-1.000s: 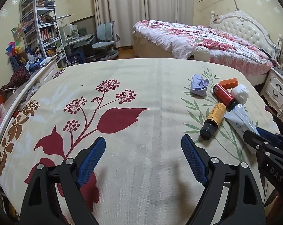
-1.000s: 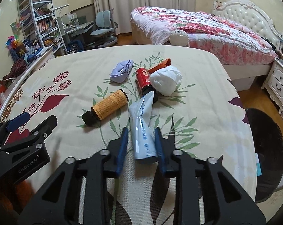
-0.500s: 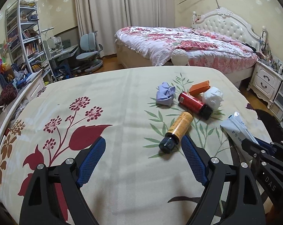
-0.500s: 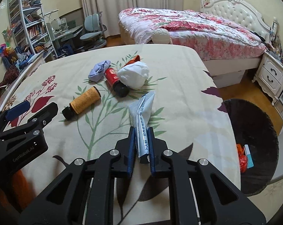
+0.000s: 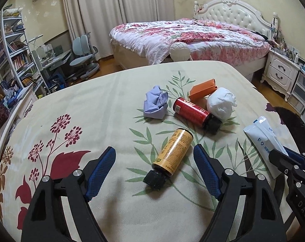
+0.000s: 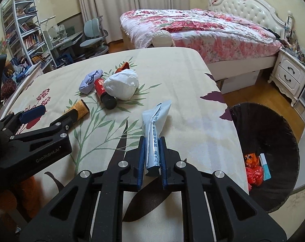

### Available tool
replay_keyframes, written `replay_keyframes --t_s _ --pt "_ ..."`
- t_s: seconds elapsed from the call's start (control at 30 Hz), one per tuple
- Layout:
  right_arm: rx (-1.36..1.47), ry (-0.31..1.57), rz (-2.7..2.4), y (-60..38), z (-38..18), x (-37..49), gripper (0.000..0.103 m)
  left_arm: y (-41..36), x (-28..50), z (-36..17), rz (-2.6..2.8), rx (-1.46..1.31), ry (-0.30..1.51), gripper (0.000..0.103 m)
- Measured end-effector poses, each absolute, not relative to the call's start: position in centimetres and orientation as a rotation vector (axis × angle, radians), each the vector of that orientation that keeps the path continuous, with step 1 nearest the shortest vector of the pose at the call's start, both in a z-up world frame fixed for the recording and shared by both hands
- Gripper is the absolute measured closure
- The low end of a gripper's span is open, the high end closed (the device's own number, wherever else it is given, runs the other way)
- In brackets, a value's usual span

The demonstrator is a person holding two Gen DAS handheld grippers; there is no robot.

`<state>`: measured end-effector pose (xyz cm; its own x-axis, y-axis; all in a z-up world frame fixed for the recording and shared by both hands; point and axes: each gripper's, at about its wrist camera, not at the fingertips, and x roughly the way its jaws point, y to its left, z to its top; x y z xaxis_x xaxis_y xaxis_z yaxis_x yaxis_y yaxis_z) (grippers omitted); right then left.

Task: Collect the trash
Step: 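Grasp the amber bottle with black cap with the left tool while the right holds the tube, then carry both tools over the black bin and open them to drop the items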

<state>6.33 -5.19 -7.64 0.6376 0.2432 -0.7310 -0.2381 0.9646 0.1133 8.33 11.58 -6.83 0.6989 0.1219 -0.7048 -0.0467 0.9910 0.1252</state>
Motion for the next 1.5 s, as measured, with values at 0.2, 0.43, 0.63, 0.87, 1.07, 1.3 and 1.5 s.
replay_keyframes --t_s 0.2,0.43,0.63,0.87,1.07,1.3,1.5 --pt "0.015 0.840 0.281 -5.4 -7.7 6.7 0.090 11.4 9.1 -7.7 0.056 0.113 0.856 0.047" --pt "0.010 0.844 0.284 -5.2 -7.9 6.8 0.089 11.4 8.9 -7.8 0.037 0.111 0.869 0.054" --pt "0.005 0.847 0.287 -5.1 -7.9 6.8 0.087 11.6 9.1 -7.7 0.034 0.090 0.878 0.055" --pt "-0.003 0.849 0.281 -4.9 -8.1 6.8 0.087 10.7 8.7 -7.8 0.031 0.135 0.862 0.076" --pt "-0.019 0.838 0.272 -4.6 -8.1 6.6 0.089 11.1 8.2 -7.7 0.034 0.105 0.861 0.076" --pt "-0.019 0.827 0.270 -4.6 -7.8 5.7 0.095 11.4 6.8 -7.3 0.046 0.083 0.843 0.076" --pt "-0.012 0.818 0.274 -4.8 -7.5 4.7 0.096 11.2 5.6 -7.1 0.055 0.070 0.835 0.076"
